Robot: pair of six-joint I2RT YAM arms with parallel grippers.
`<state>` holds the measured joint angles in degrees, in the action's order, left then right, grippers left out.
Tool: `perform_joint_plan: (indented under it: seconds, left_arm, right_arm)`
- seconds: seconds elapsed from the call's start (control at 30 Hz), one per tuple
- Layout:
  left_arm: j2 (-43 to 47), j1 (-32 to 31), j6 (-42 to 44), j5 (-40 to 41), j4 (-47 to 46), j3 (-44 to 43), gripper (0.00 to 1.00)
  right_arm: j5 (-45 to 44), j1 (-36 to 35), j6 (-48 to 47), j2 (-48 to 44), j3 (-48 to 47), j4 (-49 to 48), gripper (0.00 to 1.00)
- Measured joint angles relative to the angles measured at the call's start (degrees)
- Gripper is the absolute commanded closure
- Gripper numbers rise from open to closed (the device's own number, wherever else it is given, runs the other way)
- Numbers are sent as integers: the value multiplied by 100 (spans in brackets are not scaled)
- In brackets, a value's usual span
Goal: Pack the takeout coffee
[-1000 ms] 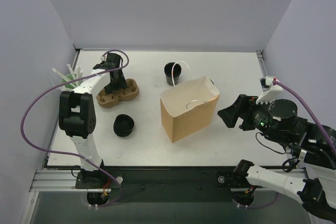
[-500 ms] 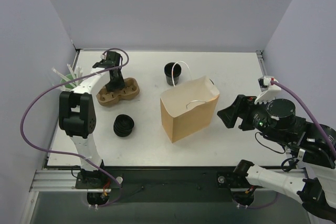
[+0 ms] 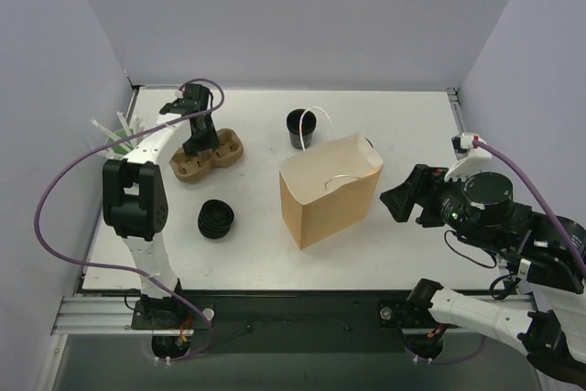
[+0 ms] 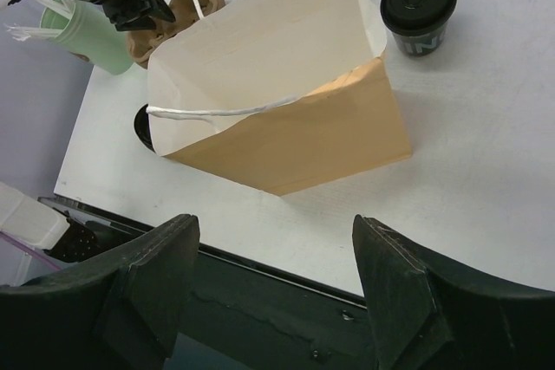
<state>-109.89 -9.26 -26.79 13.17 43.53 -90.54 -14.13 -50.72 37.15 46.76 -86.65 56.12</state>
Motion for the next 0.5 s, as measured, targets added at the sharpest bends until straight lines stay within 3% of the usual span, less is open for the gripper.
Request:
perform_joint_plan:
  seconds: [0.23,0.5]
  left_arm:
    - [-83,0,39,-44,-4,0,36]
    - [-341,0,42,-42,0,-122,35]
  right_arm:
    - [-39,0,59,0,0,76,28]
    - [-52,0,57,0,0,76,28]
